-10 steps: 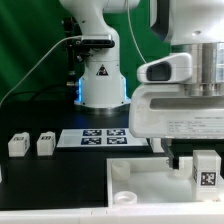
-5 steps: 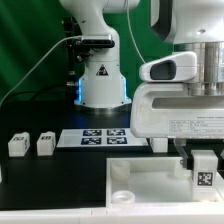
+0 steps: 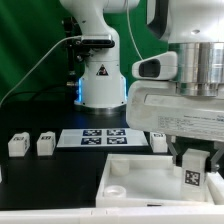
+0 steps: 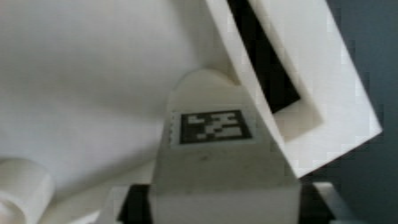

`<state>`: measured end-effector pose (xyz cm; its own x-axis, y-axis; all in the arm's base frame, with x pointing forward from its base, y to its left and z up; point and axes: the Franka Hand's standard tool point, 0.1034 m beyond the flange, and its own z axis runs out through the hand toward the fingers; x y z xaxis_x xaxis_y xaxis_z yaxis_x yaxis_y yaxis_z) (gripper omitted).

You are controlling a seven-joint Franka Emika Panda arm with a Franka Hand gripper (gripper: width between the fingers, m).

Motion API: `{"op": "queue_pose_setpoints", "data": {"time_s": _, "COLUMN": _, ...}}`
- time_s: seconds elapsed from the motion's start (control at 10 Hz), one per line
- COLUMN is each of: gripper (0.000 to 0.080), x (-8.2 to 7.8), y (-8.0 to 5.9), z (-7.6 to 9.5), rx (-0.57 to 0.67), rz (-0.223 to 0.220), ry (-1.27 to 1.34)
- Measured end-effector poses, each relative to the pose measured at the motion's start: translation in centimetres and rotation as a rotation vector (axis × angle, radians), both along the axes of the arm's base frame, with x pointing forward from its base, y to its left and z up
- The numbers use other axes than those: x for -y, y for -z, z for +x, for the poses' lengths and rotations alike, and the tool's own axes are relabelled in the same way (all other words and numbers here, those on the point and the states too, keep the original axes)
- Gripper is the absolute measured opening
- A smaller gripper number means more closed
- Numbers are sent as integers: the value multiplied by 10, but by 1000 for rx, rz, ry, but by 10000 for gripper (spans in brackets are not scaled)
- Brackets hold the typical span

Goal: Assemble one leg

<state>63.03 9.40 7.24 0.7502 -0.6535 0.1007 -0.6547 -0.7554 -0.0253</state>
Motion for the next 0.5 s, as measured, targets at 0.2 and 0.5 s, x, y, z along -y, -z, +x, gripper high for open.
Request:
{"op": "queue_pose_setpoints", "data": {"time_s": 0.2, "gripper": 309, "x": 9, "y": 0, "z": -1, "rx": 3, "rz": -9, "ry": 134}}
{"op": "queue_pose_setpoints", "data": {"time_s": 0.5, "gripper": 310, "x": 14, "y": -1, "z": -2, "rx": 7, "rz": -22, "ry": 140}}
